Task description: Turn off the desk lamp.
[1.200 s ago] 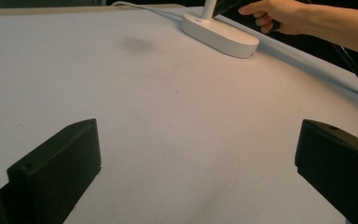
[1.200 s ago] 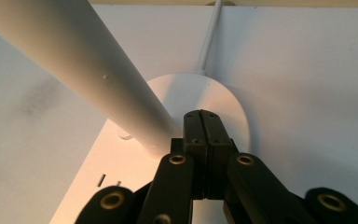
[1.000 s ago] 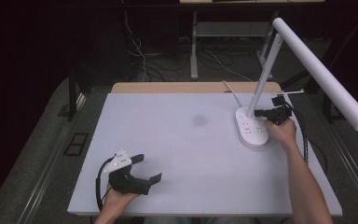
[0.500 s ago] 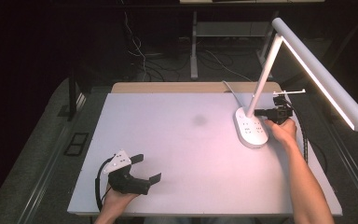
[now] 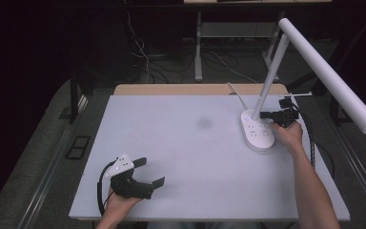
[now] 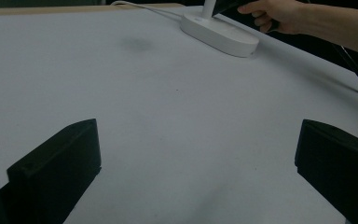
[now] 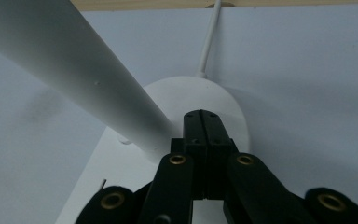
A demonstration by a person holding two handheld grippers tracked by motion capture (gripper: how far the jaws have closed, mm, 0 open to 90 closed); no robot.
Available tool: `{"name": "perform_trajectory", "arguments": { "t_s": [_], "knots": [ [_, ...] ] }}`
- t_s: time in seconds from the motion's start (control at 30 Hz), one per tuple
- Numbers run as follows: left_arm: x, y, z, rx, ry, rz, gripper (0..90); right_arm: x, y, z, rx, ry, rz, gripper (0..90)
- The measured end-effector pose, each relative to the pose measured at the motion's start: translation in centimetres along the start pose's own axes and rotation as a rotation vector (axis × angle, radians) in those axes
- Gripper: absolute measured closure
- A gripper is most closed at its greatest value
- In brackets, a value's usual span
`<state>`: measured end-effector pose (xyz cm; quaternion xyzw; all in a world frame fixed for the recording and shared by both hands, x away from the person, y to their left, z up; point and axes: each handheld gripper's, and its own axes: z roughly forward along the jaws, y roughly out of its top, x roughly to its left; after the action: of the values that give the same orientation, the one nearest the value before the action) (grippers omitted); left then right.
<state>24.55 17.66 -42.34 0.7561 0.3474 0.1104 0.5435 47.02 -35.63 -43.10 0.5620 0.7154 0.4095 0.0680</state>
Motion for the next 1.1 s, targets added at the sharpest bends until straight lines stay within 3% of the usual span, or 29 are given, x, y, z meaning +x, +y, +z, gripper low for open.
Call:
{"name": "perform_trajectory", "arguments": {
  "t_s": [0.13, 0.33, 0.53, 0.8, 1.1],
  "knots": [
    [-0.1, 0.0, 0.0, 0.001, 0.0, 0.004, 0.0, -0.4, -0.4, 0.1, -0.031, 0.029, 0.05, 90.0],
    [0.0, 0.0, -0.1, 0.0, 0.003, -0.001, 0.0, -0.5, -0.8, 0.0, -0.054, 0.043, 0.068, 90.0],
    [0.0, 0.0, 0.1, 0.008, 0.003, 0.005, 0.0, -0.1, -0.4, -0.1, -0.045, 0.006, 0.052, 90.0],
    [0.0, 0.0, -0.1, 0.001, 0.007, 0.0, 0.0, -0.3, -0.4, -2.0, -0.066, -0.006, 0.051, 90.0],
    [-0.1, 0.0, -0.2, 0.001, 0.004, 0.0, 0.0, 0.7, -0.8, -3.9, -0.084, 0.009, 0.025, 90.0]
  ]
}}
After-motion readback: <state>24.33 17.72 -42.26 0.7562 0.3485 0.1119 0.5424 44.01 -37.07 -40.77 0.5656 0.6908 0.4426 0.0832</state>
